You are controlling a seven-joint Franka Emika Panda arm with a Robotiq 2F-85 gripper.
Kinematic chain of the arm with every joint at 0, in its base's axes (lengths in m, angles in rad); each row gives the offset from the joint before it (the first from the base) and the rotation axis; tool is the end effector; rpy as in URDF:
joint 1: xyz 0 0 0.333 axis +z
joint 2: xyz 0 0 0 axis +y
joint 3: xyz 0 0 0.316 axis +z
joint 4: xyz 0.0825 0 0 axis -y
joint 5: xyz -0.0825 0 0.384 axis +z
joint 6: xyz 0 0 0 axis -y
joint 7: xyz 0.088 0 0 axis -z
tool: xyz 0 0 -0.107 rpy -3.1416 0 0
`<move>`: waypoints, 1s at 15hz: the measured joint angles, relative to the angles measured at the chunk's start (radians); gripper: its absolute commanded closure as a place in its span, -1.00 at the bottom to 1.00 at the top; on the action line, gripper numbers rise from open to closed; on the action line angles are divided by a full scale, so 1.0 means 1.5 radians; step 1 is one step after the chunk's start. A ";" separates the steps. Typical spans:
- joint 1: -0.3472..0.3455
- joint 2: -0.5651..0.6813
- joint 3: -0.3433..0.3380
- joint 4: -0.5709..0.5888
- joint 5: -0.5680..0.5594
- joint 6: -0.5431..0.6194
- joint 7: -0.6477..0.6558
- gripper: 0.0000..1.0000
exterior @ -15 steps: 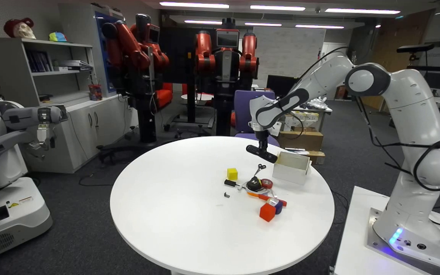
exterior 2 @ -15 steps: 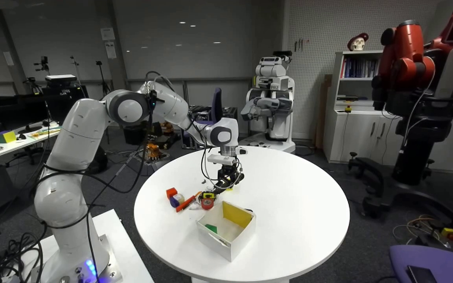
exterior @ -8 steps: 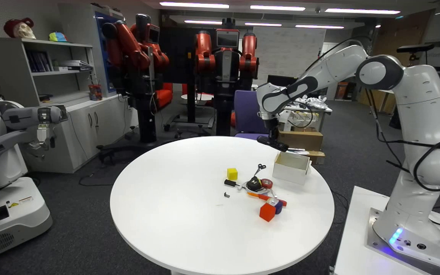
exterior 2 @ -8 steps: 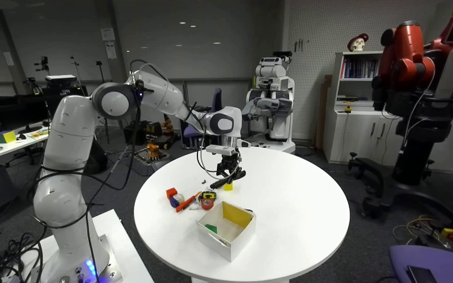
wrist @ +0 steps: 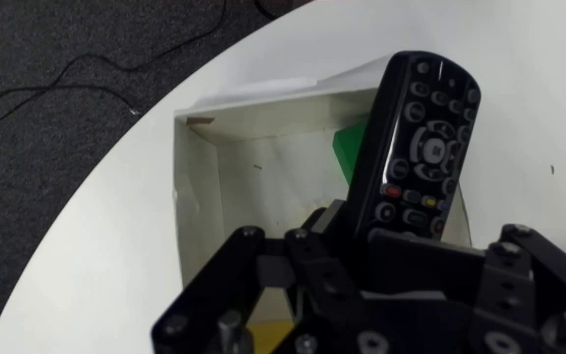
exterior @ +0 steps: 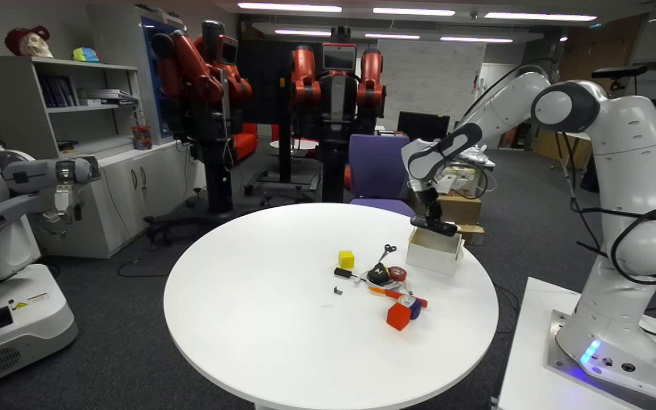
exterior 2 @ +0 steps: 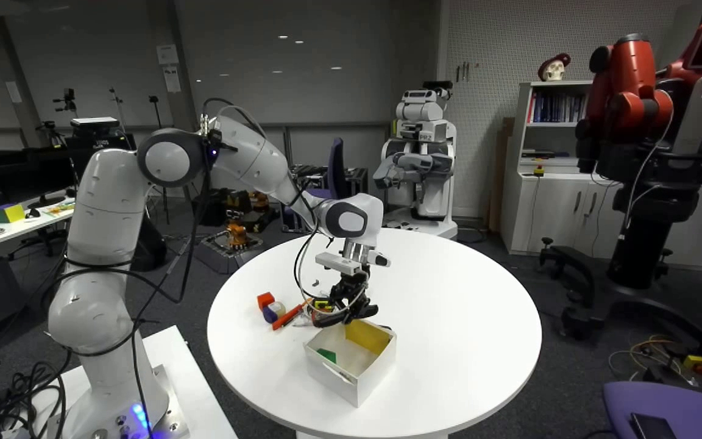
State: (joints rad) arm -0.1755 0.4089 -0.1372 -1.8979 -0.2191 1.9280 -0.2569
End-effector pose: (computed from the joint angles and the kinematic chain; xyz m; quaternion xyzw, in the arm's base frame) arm 0.5529 -0.1916 0.2657 0.9746 0.0299 -0.2128 0.0639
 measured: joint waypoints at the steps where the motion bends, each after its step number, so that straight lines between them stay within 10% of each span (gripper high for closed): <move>1: -0.005 0.000 -0.002 -0.016 0.000 0.000 0.000 0.96; 9: -0.025 0.001 -0.016 -0.063 0.000 0.001 0.000 0.96; 11: -0.028 0.004 -0.018 -0.063 0.000 0.001 0.001 0.32; 15: -0.029 0.006 -0.018 -0.060 0.004 0.013 0.003 0.02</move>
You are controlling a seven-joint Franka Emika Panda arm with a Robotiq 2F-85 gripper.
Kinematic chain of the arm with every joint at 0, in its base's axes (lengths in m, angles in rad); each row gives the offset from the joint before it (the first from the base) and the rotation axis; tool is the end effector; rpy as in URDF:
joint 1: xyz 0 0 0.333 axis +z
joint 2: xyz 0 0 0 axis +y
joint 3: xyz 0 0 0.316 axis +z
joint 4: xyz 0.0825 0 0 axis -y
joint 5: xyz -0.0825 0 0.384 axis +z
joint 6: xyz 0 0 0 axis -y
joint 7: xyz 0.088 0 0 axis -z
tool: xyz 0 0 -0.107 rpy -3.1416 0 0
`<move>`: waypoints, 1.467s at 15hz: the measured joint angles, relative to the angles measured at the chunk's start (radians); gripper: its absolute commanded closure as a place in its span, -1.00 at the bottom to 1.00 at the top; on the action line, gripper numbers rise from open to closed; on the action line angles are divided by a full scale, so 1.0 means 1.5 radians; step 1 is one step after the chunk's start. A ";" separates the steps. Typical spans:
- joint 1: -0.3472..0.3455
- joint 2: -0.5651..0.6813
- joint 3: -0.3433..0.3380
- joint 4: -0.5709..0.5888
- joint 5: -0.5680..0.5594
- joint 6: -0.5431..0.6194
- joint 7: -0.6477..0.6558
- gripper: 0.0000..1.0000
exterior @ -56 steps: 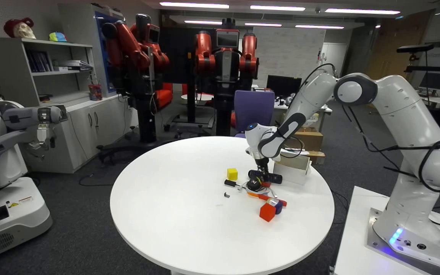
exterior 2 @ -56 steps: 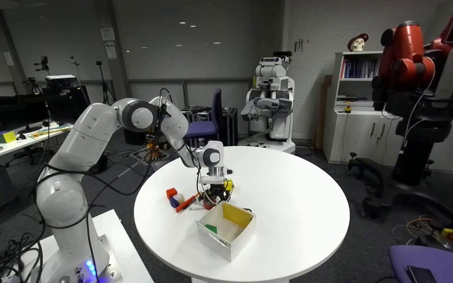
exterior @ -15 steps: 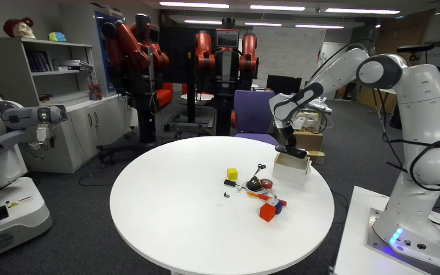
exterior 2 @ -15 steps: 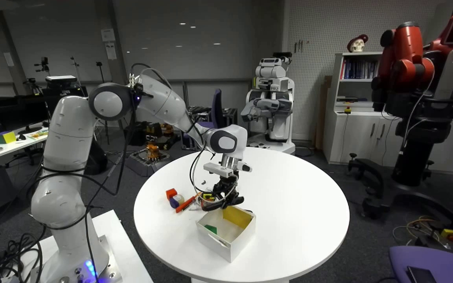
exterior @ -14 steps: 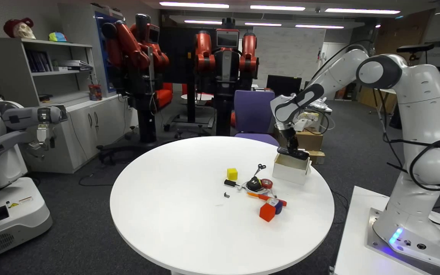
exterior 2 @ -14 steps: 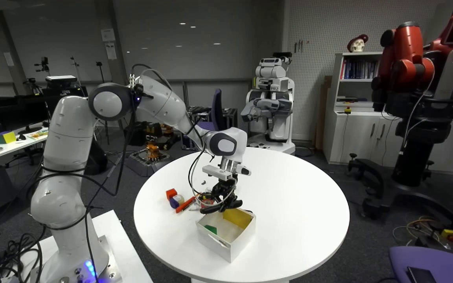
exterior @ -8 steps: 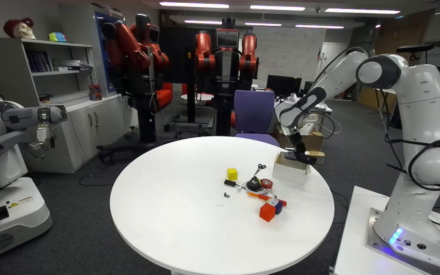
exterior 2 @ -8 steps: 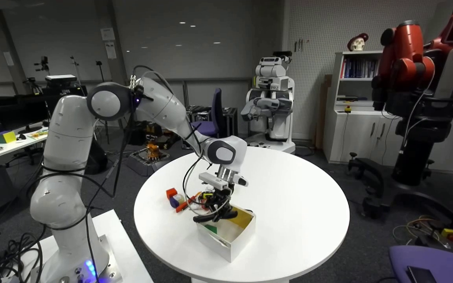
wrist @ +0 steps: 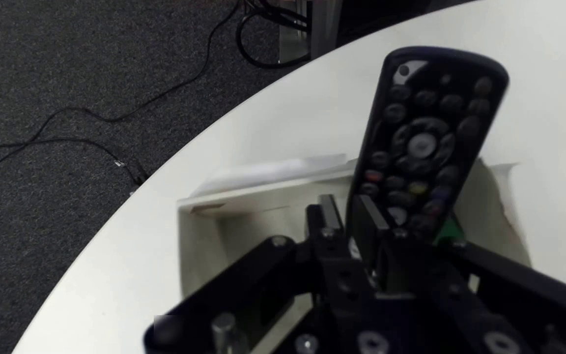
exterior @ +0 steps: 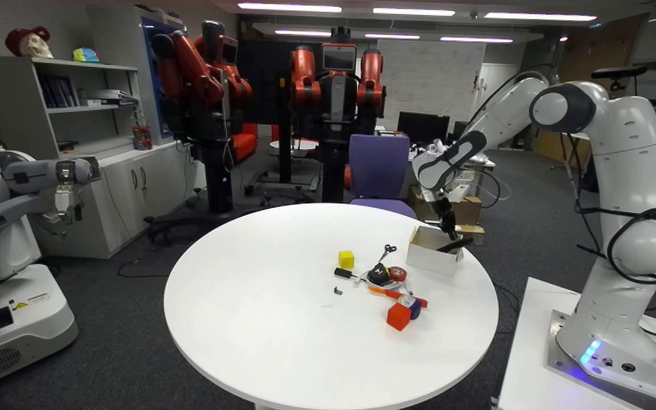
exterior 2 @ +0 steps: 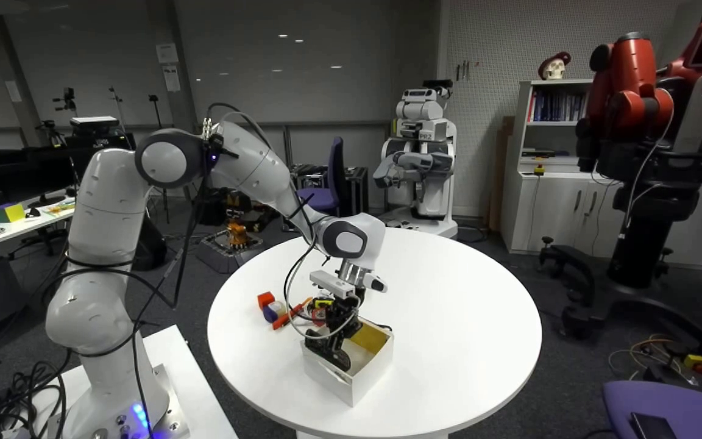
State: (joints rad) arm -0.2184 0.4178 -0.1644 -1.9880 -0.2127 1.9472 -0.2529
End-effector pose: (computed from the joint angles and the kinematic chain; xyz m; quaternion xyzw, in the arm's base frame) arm 0.5107 -0.2201 0.2291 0.9669 -0.0033 -0.2512 0.0449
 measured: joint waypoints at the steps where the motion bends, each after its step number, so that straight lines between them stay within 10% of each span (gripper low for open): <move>1: 0.000 -0.001 0.000 0.002 0.002 0.006 0.000 -0.16; 7: 0.000 -0.039 0.003 0.007 0.039 0.024 0.000 -0.98; 16: 0.050 -0.180 0.050 -0.022 0.140 0.035 0.081 -1.00; 22: 0.139 -0.128 0.102 -0.053 0.141 0.178 0.259 -1.00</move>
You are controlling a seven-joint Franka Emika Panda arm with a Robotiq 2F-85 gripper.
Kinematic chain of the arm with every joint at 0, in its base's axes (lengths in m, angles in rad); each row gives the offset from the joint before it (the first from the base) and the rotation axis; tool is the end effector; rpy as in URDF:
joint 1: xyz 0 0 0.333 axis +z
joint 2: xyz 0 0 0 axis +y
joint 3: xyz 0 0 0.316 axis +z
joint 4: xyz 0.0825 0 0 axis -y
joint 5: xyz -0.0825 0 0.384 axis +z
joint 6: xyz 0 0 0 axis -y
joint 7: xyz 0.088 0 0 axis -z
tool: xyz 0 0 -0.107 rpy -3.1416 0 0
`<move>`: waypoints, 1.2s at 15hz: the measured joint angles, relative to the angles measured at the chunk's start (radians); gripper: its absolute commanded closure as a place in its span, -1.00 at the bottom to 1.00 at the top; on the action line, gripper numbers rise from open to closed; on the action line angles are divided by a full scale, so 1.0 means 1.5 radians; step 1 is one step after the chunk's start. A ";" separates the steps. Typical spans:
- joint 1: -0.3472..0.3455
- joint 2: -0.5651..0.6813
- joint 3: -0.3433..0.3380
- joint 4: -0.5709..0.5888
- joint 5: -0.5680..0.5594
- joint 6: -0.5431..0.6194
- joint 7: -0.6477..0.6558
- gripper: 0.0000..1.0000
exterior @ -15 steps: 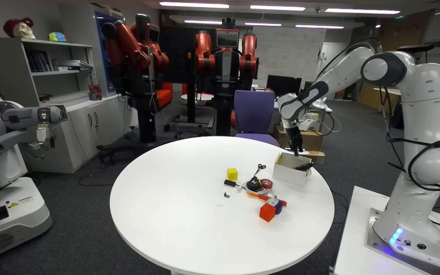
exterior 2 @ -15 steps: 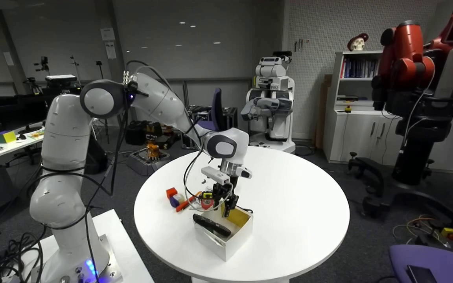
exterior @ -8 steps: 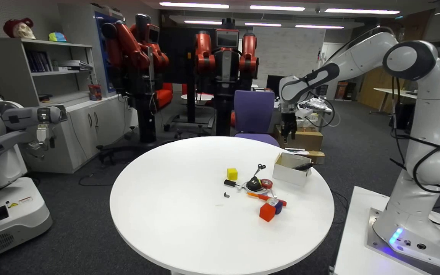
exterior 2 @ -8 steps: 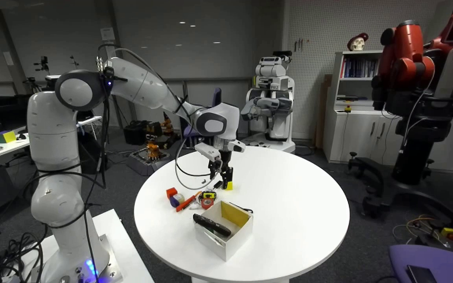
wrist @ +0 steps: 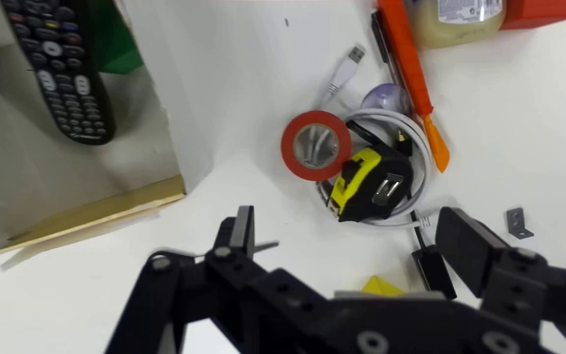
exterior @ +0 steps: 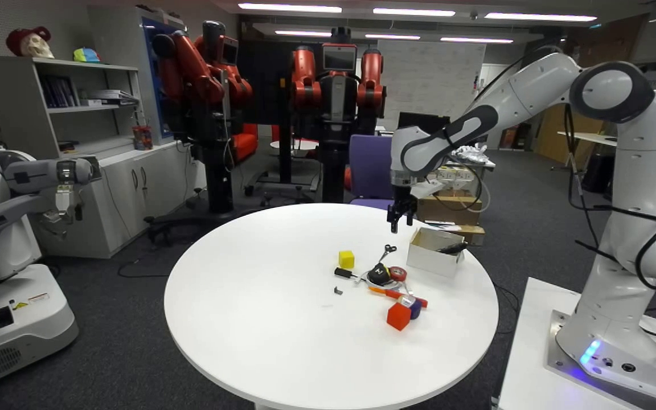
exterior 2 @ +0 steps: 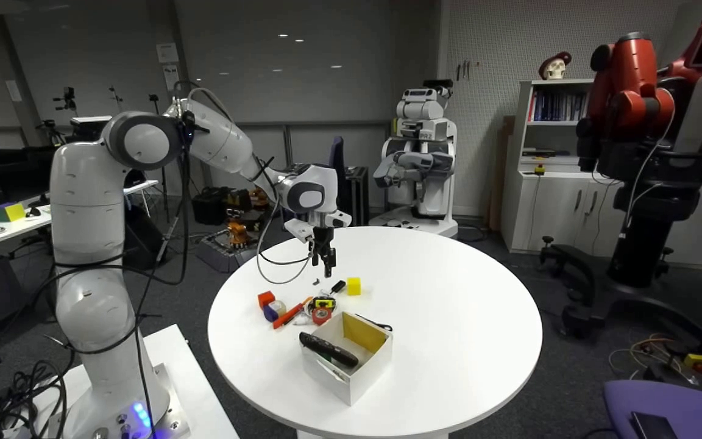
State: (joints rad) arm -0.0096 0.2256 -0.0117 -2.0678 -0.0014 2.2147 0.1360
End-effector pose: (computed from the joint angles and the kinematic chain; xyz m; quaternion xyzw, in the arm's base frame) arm 0.5729 -0.0121 0.3169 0.9962 -0.0780 -0.0392 0.0041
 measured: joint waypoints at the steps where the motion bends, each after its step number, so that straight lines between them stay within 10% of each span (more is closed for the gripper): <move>1: 0.013 0.021 0.003 0.000 -0.002 0.028 0.030 -1.00; 18: 0.080 0.225 -0.025 0.073 -0.012 0.133 0.195 -1.00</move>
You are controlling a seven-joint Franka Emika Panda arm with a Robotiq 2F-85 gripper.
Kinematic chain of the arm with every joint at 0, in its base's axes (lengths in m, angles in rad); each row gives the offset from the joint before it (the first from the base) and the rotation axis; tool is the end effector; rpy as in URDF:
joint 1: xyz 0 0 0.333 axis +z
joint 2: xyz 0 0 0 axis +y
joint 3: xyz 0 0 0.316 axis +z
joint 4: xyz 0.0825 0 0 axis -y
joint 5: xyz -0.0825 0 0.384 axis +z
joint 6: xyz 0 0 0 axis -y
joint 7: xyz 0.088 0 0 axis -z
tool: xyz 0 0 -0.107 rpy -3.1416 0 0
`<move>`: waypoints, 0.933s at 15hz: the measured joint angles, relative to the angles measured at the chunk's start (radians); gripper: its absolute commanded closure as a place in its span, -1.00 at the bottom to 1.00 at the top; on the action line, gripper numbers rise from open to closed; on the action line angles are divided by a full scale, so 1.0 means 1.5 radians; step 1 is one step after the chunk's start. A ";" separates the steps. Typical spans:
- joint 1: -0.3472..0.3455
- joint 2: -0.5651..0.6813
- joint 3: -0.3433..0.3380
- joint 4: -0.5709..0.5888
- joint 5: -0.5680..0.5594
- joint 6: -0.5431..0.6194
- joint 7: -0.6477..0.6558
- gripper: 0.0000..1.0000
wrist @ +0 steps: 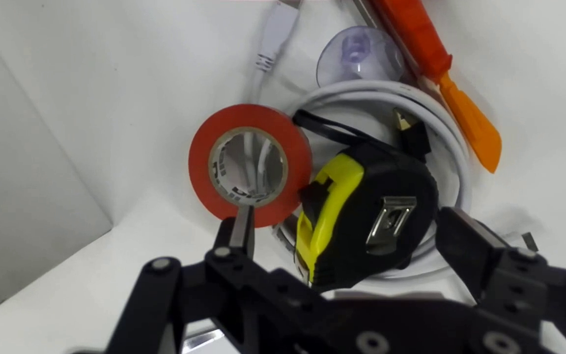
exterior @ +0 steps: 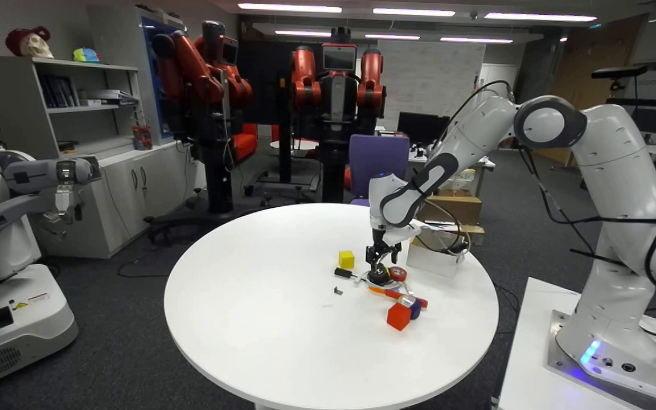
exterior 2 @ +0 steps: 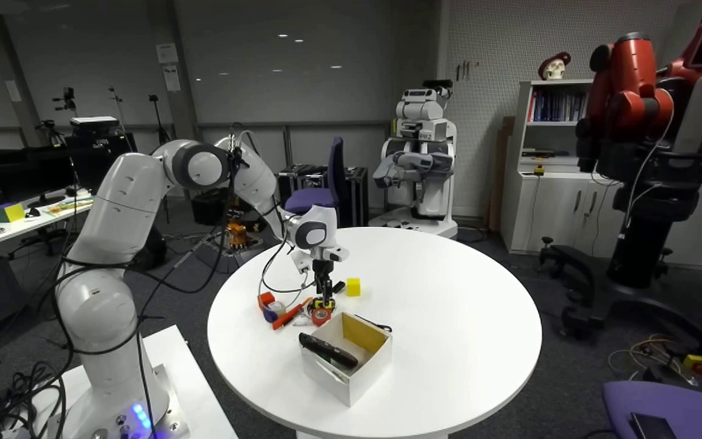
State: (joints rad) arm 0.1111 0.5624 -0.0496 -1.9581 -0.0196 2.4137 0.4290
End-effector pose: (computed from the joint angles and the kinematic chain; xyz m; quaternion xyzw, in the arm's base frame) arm 0.6039 0.0376 0.1767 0.9835 -0.1718 -0.0468 0.0318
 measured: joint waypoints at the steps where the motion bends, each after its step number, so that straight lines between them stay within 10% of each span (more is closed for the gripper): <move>1: 0.002 0.006 0.000 0.005 0.000 0.000 0.000 -1.00; 14: 0.022 0.066 -0.011 0.072 -0.010 0.000 -0.001 -1.00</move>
State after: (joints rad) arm 0.1437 0.6607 -0.0656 -1.8496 -0.0345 2.4137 0.4274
